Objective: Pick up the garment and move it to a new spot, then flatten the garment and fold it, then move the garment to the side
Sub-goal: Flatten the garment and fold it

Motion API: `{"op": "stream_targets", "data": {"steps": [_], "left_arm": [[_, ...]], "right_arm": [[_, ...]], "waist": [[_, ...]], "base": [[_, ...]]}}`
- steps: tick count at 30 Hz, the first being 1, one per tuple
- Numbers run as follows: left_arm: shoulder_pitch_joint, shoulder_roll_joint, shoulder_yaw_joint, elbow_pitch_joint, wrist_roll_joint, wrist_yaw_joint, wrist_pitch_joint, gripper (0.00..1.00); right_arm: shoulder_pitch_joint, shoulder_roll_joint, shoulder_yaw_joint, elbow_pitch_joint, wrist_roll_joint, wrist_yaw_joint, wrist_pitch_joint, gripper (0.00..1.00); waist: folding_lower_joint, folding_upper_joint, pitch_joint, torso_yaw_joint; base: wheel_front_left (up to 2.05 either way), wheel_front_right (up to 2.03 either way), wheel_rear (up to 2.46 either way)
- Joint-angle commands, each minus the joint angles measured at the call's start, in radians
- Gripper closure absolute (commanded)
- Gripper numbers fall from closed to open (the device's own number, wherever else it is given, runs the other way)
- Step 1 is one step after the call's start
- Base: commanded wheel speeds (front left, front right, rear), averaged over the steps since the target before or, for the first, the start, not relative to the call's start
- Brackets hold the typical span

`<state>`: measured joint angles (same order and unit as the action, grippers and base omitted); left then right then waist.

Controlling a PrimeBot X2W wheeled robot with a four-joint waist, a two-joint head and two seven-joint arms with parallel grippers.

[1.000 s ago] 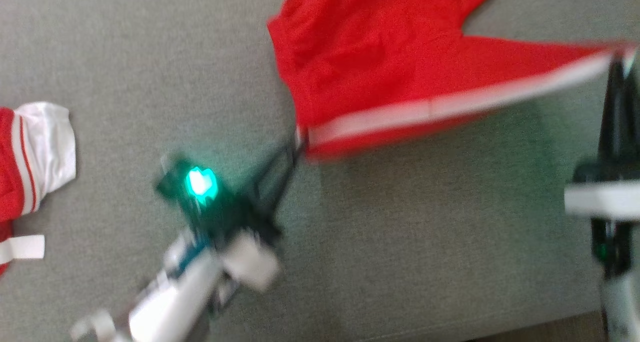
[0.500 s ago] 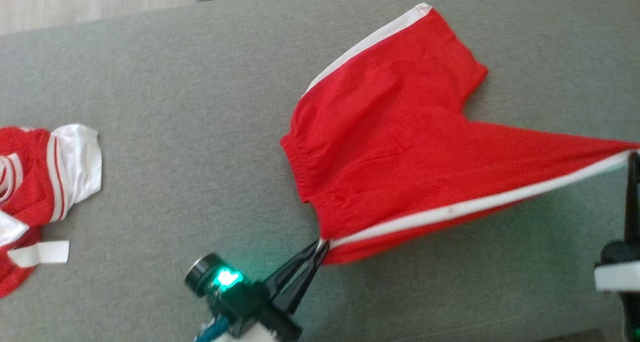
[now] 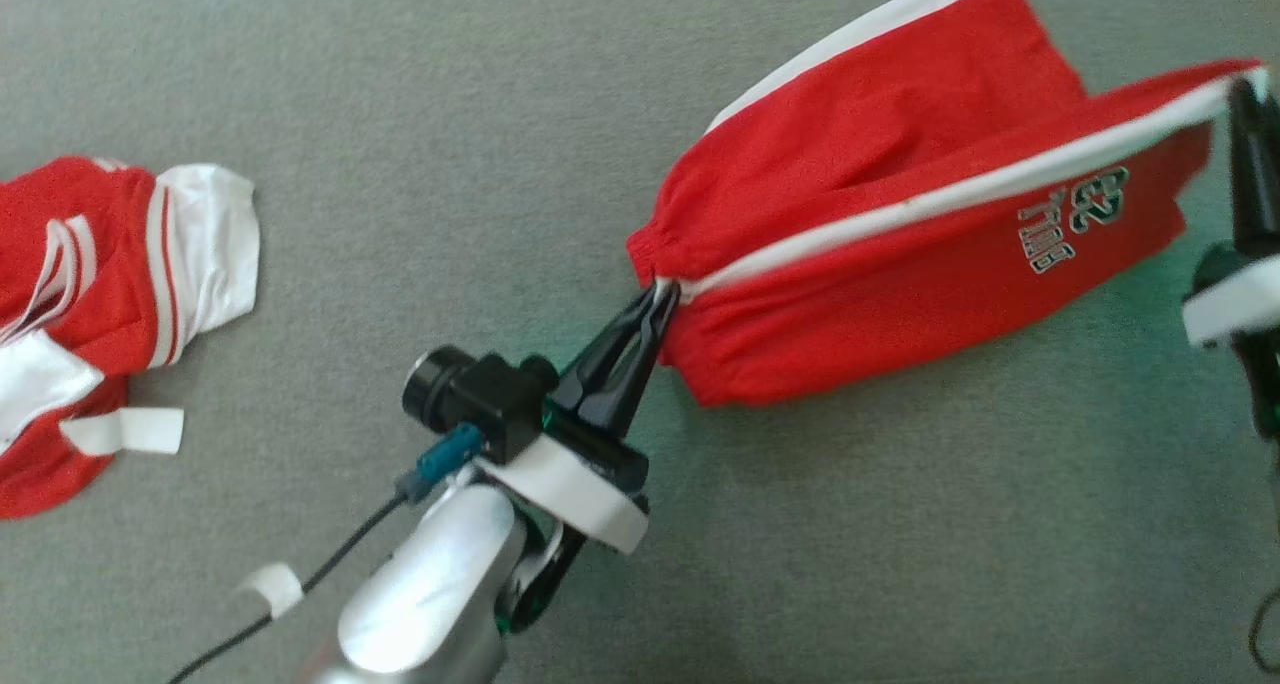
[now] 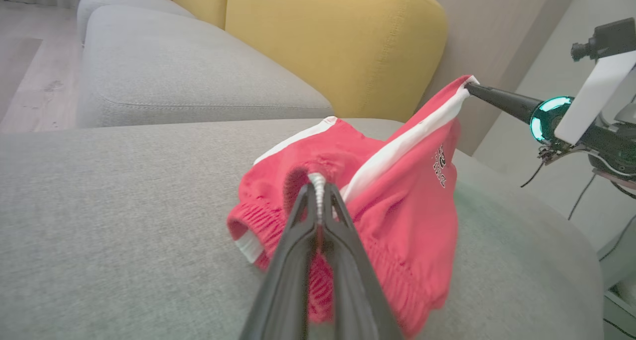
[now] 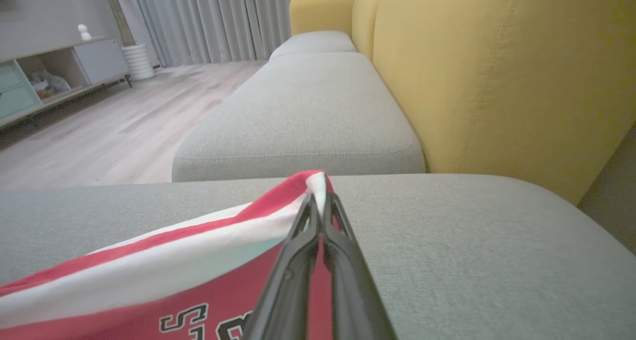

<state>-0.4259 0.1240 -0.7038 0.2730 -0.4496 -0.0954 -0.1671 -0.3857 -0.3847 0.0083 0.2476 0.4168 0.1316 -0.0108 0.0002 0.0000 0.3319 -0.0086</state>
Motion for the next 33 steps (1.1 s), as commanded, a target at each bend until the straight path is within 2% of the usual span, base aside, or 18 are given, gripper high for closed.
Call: {"op": "stream_targets", "data": {"steps": [1,12,23,24,25,26,27,31,33], "left_arm": [[-0.052,-0.002,0.041,-0.016,-0.005,0.007,0.004,1.00],[-0.226,-0.025,0.043,0.061,-0.001,0.003,0.060,1.00],[-0.297,-0.048,0.036,0.155,-0.018,0.006,0.050,1.00],[-0.298,-0.050,0.035,0.161,-0.020,0.009,0.044,0.87],[-0.301,-0.053,0.032,0.166,-0.020,0.010,0.038,0.70],[-0.301,-0.055,0.034,0.170,-0.027,0.012,0.030,0.36],[-0.302,-0.058,0.034,0.174,-0.029,0.017,0.021,0.00],[-0.301,-0.065,0.029,0.188,-0.034,0.038,-0.028,0.00],[-0.291,-0.068,0.036,0.190,-0.033,0.067,-0.055,0.00]], "right_arm": [[-0.049,-0.036,0.040,0.016,0.010,-0.001,-0.001,1.00],[-0.258,-0.071,0.153,0.246,0.047,-0.001,-0.057,1.00],[-0.410,-0.056,0.237,0.420,0.082,-0.001,-0.138,1.00],[-0.420,-0.056,0.248,0.431,0.085,-0.001,-0.144,1.00],[-0.430,-0.057,0.258,0.443,0.088,-0.001,-0.150,1.00],[-0.438,-0.057,0.263,0.455,0.092,-0.001,-0.157,0.68],[-0.446,-0.056,0.277,0.459,0.099,-0.001,-0.163,0.00],[-0.461,-0.066,0.330,0.446,0.141,-0.001,-0.208,0.00],[-0.458,-0.081,0.340,0.436,0.164,-0.001,-0.229,0.00]], "waist": [[-0.0002,0.0000,0.023,0.024],[-0.0002,0.0000,0.087,0.083],[-0.0002,0.0000,0.127,0.107],[-0.0002,0.0000,0.131,0.110],[-0.0002,0.0000,0.134,0.114],[-0.0002,0.0000,0.136,0.117],[-0.0002,0.0000,0.139,0.121],[-0.0002,0.0000,0.142,0.138],[-0.0002,0.0000,0.138,0.146]], "base": [[0.00,0.00,0.00],[0.00,0.00,0.00],[0.00,0.00,0.00],[0.00,0.00,0.00],[0.00,0.00,0.00],[0.00,0.00,0.00],[0.00,0.00,0.00],[0.00,0.00,0.00],[0.00,0.00,0.00]]}}
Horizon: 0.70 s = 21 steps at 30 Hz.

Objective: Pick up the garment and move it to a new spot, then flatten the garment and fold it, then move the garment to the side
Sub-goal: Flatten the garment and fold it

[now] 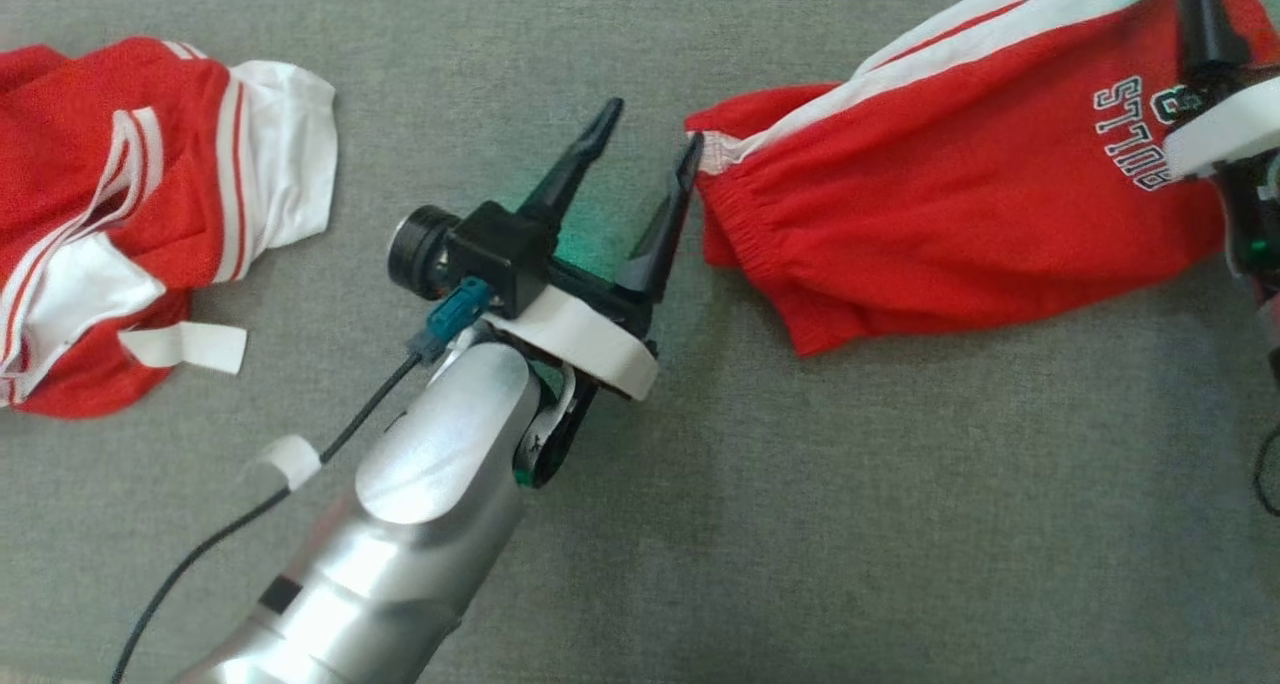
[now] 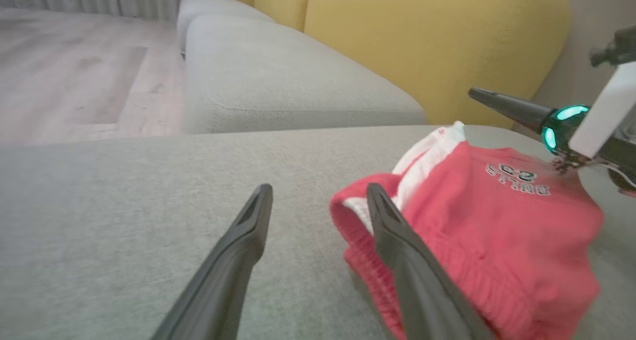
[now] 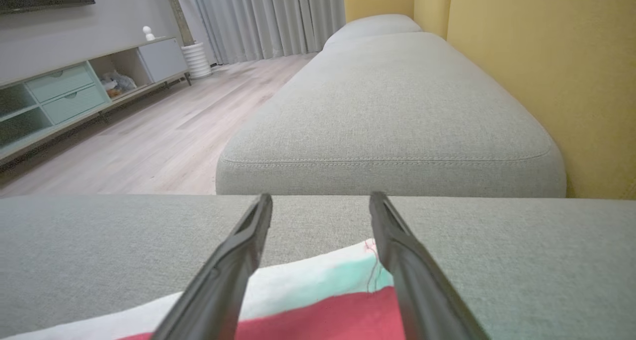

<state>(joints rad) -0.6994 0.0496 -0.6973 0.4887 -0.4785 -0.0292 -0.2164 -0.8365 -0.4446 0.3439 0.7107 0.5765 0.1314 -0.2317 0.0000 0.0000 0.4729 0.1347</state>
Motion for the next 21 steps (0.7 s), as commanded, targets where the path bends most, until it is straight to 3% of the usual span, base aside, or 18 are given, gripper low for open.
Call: {"op": "stream_targets", "data": {"steps": [1,5,10,15,20,21], "left_arm": [[-0.010,0.006,0.037,-0.028,0.002,0.024,-0.020,0.00],[0.052,0.003,0.077,-0.080,0.050,0.135,-0.044,0.00],[0.187,0.001,0.151,-0.268,0.176,0.249,-0.045,0.00],[0.308,0.001,0.185,-0.405,0.267,0.317,-0.045,0.00],[0.380,0.001,0.178,-0.455,0.296,0.342,-0.045,0.00],[0.388,0.001,0.175,-0.458,0.299,0.343,-0.045,0.00]], "right_arm": [[-0.002,-0.030,0.011,-0.028,0.013,-0.001,-0.013,0.00],[0.035,-0.083,0.031,-0.027,0.045,-0.001,-0.023,0.00],[0.105,-0.163,0.058,0.004,0.121,-0.001,0.014,0.00],[0.184,-0.250,0.089,0.010,0.210,-0.001,0.110,0.00],[0.254,-0.303,0.107,0.032,0.293,-0.001,0.210,0.00],[0.267,-0.309,0.110,0.032,0.314,-0.001,0.231,0.09]], "waist": [[0.0000,0.0000,-0.005,0.006],[0.0000,0.0000,-0.019,0.025],[0.0000,0.0000,-0.038,0.060],[0.0000,0.0000,-0.052,0.101],[0.0000,0.0000,-0.059,0.142],[0.0000,0.0000,-0.062,0.148]], "base": [[0.00,0.00,0.00],[0.00,0.00,0.00],[0.00,0.00,0.00],[0.00,0.00,0.00],[0.00,0.00,0.00],[0.00,0.00,0.00]]}}
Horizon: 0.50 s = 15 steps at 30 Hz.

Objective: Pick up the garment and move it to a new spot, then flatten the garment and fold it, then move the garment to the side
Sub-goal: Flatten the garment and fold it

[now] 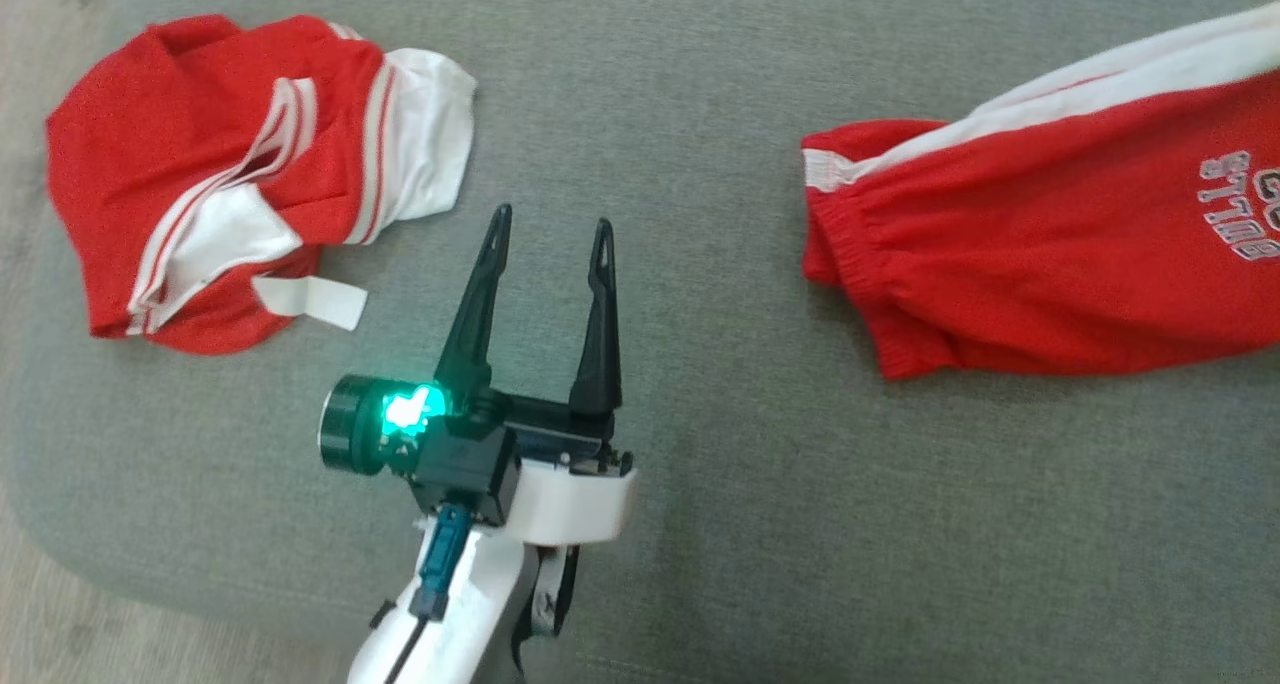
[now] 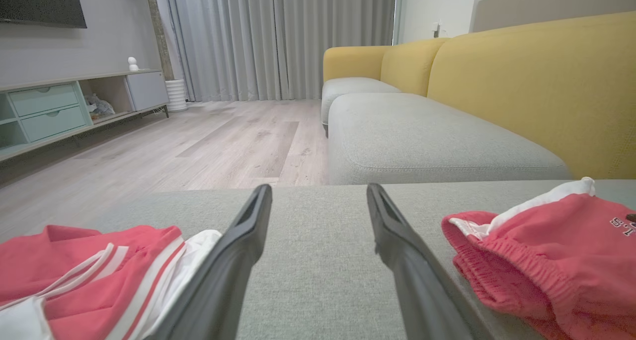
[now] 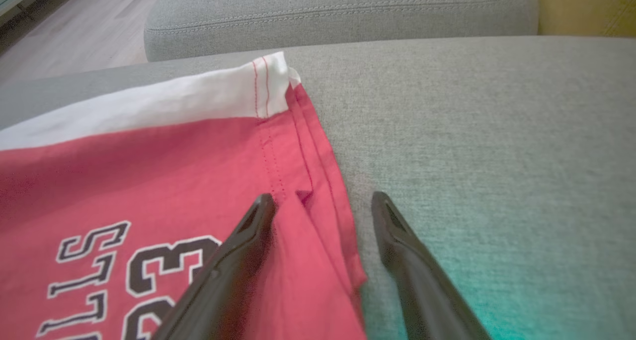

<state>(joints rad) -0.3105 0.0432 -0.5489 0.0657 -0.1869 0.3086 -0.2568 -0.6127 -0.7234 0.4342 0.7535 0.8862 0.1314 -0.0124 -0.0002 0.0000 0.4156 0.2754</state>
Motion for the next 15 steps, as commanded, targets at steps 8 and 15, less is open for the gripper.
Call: {"op": "stream_targets", "data": {"steps": [8,15], "left_arm": [[0.026,0.007,0.034,-0.037,0.017,0.009,-0.005,0.00],[0.028,0.007,0.060,-0.027,0.048,-0.011,-0.005,0.00]], "right_arm": [[0.051,-0.016,0.005,-0.019,0.091,-0.001,-0.013,1.00],[0.038,0.002,0.008,0.037,0.059,-0.001,-0.062,1.00]], "waist": [[0.0002,0.0000,-0.035,-0.033],[0.0002,0.0000,-0.071,-0.153]], "base": [[0.00,0.00,0.00],[0.00,0.00,0.00]]}}
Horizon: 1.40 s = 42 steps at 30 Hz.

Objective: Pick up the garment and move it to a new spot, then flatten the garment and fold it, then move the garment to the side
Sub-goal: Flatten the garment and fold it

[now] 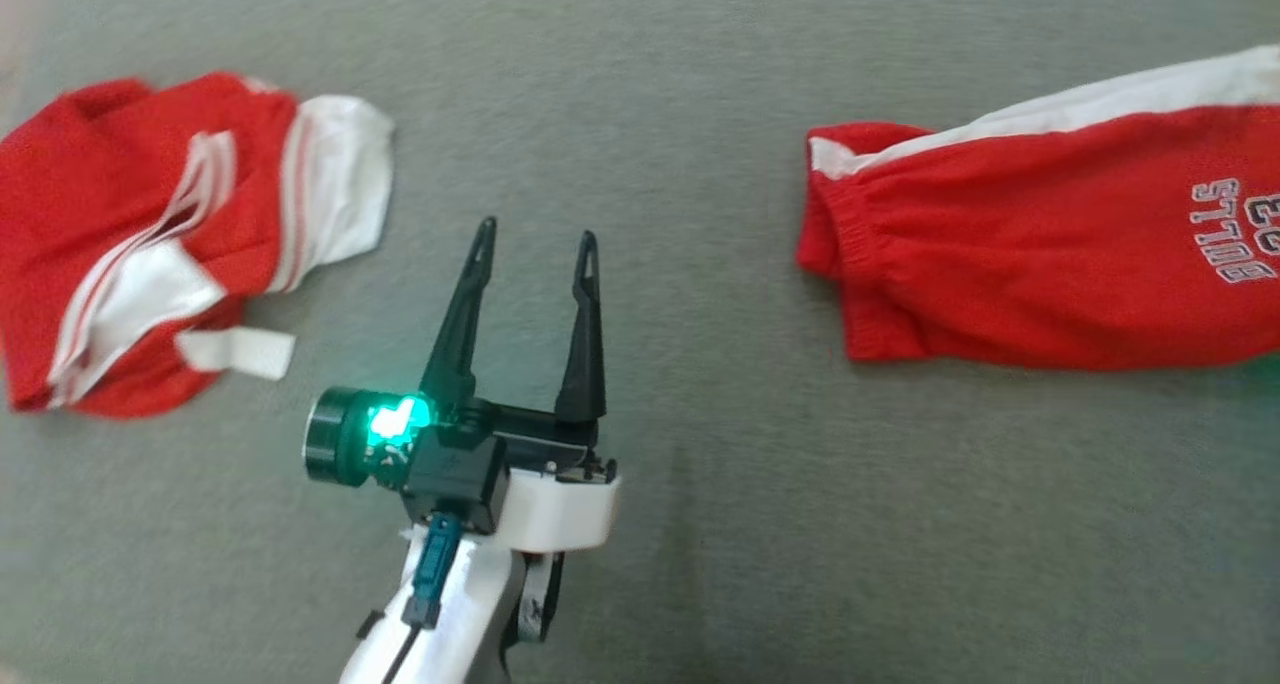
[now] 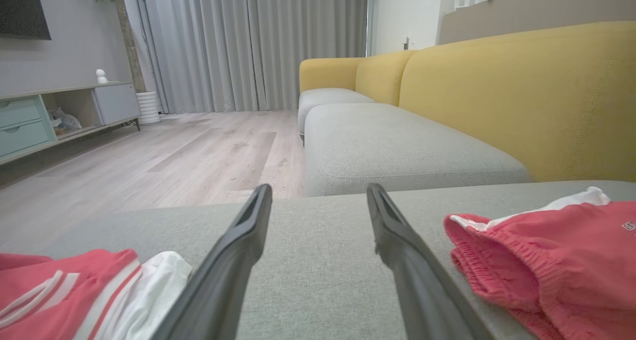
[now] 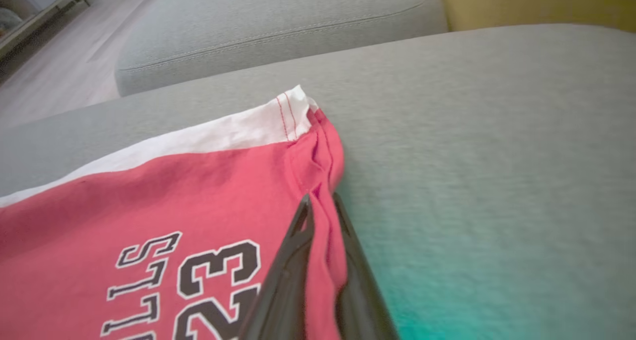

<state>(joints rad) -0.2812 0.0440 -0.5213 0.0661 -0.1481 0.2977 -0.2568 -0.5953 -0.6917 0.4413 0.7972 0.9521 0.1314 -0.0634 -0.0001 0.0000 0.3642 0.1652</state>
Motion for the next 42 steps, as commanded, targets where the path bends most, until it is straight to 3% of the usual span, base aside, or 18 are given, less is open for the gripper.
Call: {"op": "stream_targets", "data": {"steps": [1,11,18,25,31,32,33,34,37,42], "left_arm": [[0.000,0.006,0.036,-0.025,0.014,-0.005,-0.005,0.00],[0.021,0.006,0.068,0.012,0.037,-0.045,-0.005,0.00],[0.062,0.006,0.086,0.030,0.043,-0.065,-0.005,0.00],[0.090,0.006,0.088,0.041,0.038,-0.077,-0.005,0.00],[0.107,0.006,0.075,0.046,0.024,-0.082,-0.005,0.00],[0.107,0.006,0.073,0.046,0.021,-0.082,-0.005,0.00],[0.107,0.006,0.070,0.046,0.018,-0.081,-0.005,0.00],[0.106,0.006,0.068,0.044,0.016,-0.080,-0.005,0.00],[0.110,0.006,0.068,0.038,0.011,-0.072,-0.005,0.00],[0.133,0.006,0.080,0.027,0.006,-0.067,-0.005,0.00]], "right_arm": [[0.021,-0.027,-0.005,0.009,-0.009,-0.001,-0.013,1.00],[0.024,0.009,-0.030,0.020,-0.068,-0.001,-0.100,1.00],[0.018,0.068,-0.034,-0.125,-0.184,-0.001,-0.163,1.00],[0.045,0.187,-0.015,-0.288,-0.320,-0.001,-0.134,1.00],[0.105,0.357,0.076,-0.418,-0.384,-0.001,-0.031,1.00],[0.118,0.380,0.095,-0.424,-0.391,-0.001,-0.015,0.90],[0.130,0.397,0.114,-0.427,-0.400,-0.001,-0.004,0.56],[0.141,0.413,0.125,-0.430,-0.408,-0.001,0.000,0.00],[0.170,0.446,0.106,-0.445,-0.443,-0.001,-0.057,0.00],[0.245,0.473,-0.037,-0.445,-0.531,-0.001,-0.171,0.00]], "waist": [[0.0001,0.0000,-0.026,-0.060],[0.0001,0.0000,-0.068,-0.151],[0.0001,0.0000,-0.107,-0.155],[0.0001,0.0000,-0.142,-0.137],[0.0001,0.0000,-0.160,-0.111],[0.0001,0.0000,-0.160,-0.105],[0.0001,0.0000,-0.160,-0.098],[0.0001,0.0000,-0.161,-0.093],[0.0001,0.0000,-0.166,-0.083],[0.0001,0.0000,-0.194,-0.079]], "base": [[0.00,0.00,0.00],[0.00,0.00,0.00],[0.00,0.00,0.00],[0.00,0.00,0.00],[0.00,0.00,0.00],[0.00,0.00,0.00],[0.00,0.00,0.00],[0.00,0.00,0.00],[0.00,0.00,0.00],[0.00,0.00,0.00]]}}
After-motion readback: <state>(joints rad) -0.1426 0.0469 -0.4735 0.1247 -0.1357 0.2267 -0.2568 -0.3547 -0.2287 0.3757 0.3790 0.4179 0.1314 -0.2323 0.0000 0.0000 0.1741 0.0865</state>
